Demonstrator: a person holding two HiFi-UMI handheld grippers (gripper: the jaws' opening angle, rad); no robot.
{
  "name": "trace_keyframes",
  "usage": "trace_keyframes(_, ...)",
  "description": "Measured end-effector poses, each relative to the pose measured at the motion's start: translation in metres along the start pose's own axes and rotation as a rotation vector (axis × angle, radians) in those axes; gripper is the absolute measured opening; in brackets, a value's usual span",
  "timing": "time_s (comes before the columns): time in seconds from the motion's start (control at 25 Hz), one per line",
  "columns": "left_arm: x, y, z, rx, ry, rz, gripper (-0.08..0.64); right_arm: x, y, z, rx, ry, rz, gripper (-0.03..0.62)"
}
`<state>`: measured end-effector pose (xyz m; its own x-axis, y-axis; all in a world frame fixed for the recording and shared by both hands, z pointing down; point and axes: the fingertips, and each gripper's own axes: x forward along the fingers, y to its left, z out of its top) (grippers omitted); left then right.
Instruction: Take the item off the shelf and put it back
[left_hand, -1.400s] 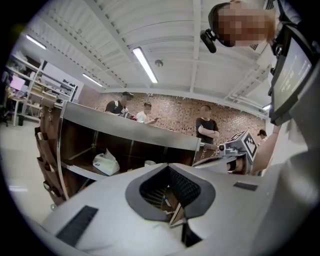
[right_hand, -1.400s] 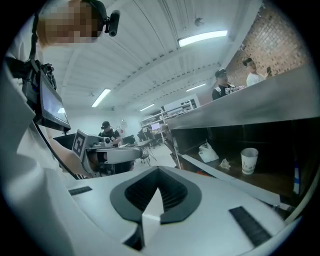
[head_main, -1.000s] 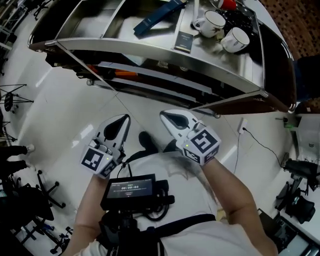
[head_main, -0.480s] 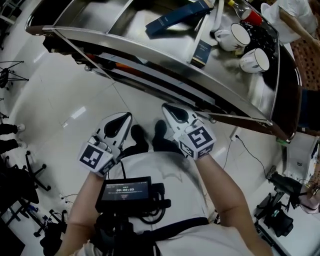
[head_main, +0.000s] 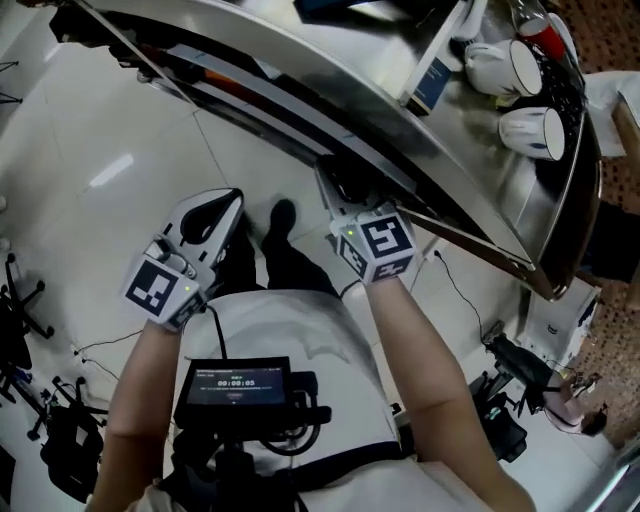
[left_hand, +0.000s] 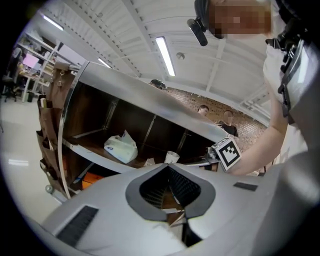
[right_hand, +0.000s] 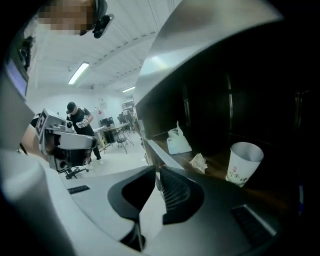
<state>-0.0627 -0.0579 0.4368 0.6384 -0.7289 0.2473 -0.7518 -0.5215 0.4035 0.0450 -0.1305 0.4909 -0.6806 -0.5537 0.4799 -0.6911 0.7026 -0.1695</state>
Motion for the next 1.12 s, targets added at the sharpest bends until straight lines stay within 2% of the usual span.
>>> trace_keyframes(0.12, 0.001, 0.006, -0.012, -0.004, -0.008, 0.012, 0.008, 0.016, -0.019, -0.005, -0.019, 0.018, -0.046, 0.069)
trace_keyframes(0.24, 0.003, 0.002, -0.020, -0.044, -0.003, 0.024, 0.008, 0.030, -0.042, -0.009, -0.037, 0.047, -0.101, 0.110)
trace_keyframes(0.4, 0.005, 0.007, -0.026, -0.056, -0.014, 0.037, 0.008, 0.053, -0.074, -0.010, -0.055, 0.056, -0.183, 0.129)
trace_keyframes(0.6, -0.004, 0.019, -0.041, -0.031, -0.022, 0.066, 0.008, 0.074, -0.095, -0.008, -0.074, 0.068, -0.233, 0.129)
trace_keyframes(0.8, 0.000, 0.009, -0.044, -0.083, -0.010, 0.058, 0.008, 0.084, -0.105, -0.010, -0.083, 0.085, -0.256, 0.129)
trace_keyframes(1.0, -0.001, 0.008, -0.045, -0.089, -0.010, 0.060, 0.008, 0.096, -0.108, -0.010, -0.089, 0.103, -0.265, 0.126)
trace_keyframes(1.12, -0.003, 0.008, -0.045, -0.089, -0.010, 0.065, 0.008, 0.099, -0.110, -0.012, -0.095, 0.119, -0.266, 0.072)
